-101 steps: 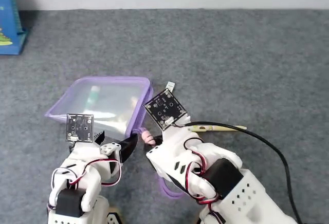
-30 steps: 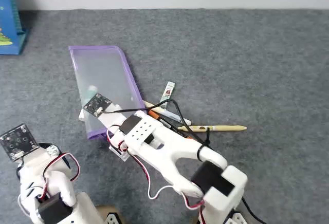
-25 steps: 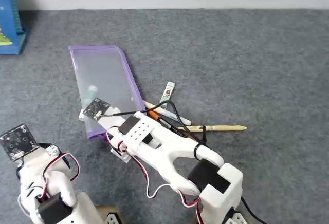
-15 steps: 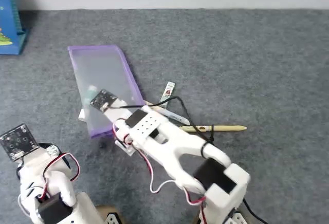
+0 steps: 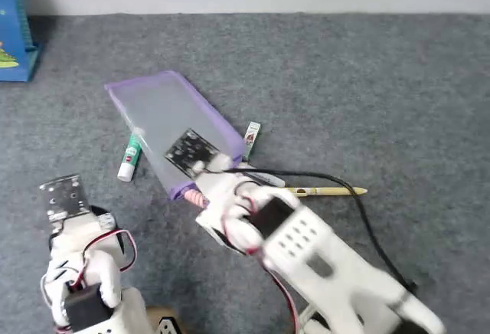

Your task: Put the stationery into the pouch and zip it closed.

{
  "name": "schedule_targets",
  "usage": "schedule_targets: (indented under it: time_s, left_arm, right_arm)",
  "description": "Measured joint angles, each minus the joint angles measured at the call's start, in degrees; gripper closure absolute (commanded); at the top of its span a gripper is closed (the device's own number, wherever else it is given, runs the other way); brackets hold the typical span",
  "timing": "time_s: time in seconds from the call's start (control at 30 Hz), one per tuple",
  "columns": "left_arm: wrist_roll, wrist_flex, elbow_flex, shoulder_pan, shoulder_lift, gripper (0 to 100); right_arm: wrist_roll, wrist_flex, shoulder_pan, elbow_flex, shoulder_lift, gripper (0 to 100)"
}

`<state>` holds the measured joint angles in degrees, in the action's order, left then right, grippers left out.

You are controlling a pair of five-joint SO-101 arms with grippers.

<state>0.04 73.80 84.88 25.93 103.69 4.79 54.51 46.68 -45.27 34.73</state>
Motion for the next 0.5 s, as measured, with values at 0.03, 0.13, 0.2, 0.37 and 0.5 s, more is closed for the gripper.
schedule_targets:
  time_s: [0.03,0.13,0.2,0.37,0.5]
  left_arm:
    - [-0.1,0.0,0.0,-0.7,0.0,87]
    - [-0.4,0.0,0.0,-1.3,0.0,85]
    - [-0.4,0.0,0.0,-1.8,0.0,85]
    - [-0.4,0.0,0.0,-7.5,0.0,85]
    - [-0.4,0.0,0.0,-14.9,0.0,85]
  right_arm:
    - [0.0,0.0,-0.1,-1.4,3.1,99.1]
    - [0.0,0.0,-0.1,-5.0,11.4,99.1]
    - [0.0,0.1,0.0,-6.9,16.0,99.1]
    - [0.0,0.1,-0.1,-9.8,21.8,99.1]
    - [0.0,0.2,-0.1,-9.8,22.9,99.1]
